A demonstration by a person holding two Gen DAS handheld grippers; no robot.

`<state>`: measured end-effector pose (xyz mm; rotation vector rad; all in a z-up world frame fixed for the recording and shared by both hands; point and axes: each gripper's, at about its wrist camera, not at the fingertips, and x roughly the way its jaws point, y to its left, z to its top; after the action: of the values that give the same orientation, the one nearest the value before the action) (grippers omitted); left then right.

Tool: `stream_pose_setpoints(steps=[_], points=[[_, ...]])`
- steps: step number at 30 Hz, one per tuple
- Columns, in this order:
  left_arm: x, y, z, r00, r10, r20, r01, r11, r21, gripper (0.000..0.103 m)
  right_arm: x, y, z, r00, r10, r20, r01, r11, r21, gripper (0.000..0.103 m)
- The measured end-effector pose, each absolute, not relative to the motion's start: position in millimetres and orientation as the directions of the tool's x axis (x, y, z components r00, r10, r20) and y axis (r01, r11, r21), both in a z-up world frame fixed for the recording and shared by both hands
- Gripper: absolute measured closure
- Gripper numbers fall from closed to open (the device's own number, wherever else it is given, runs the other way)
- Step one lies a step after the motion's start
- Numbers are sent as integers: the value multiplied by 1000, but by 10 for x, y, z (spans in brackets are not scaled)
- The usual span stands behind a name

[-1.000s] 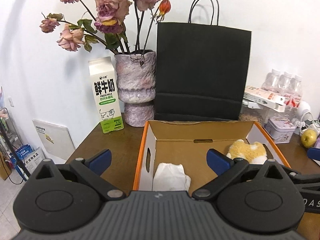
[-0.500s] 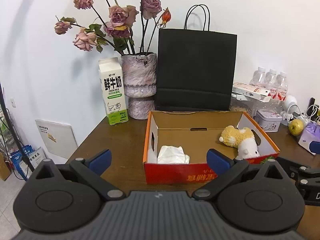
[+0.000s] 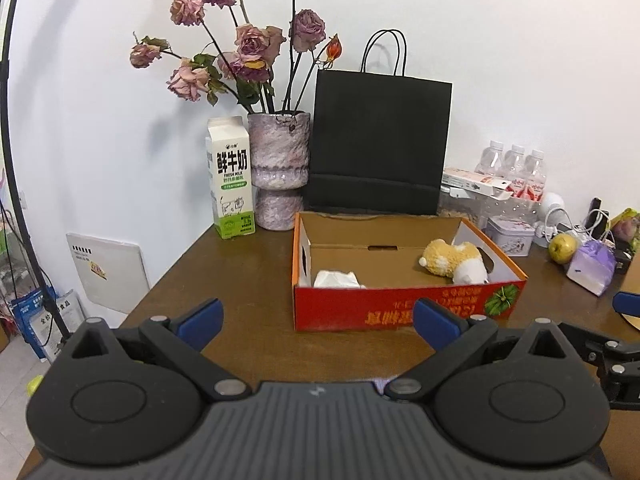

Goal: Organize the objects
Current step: 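Withdraw both tools from the box back toward the remaining items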

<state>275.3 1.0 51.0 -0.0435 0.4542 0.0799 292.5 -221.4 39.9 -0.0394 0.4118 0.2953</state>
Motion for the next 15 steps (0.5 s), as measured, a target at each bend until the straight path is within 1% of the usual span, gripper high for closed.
stream_pose_setpoints(steps=[5, 15], points=[[2525, 64, 425, 887, 99, -451, -114, 993, -5, 0, 2643, -2234, 369, 873, 286, -395, -303, 953, 21, 0], [2132, 143, 305, 888, 107, -446, -108, 994, 22, 0, 2161, -2266, 210, 872, 289, -396, -308, 951, 15, 0]])
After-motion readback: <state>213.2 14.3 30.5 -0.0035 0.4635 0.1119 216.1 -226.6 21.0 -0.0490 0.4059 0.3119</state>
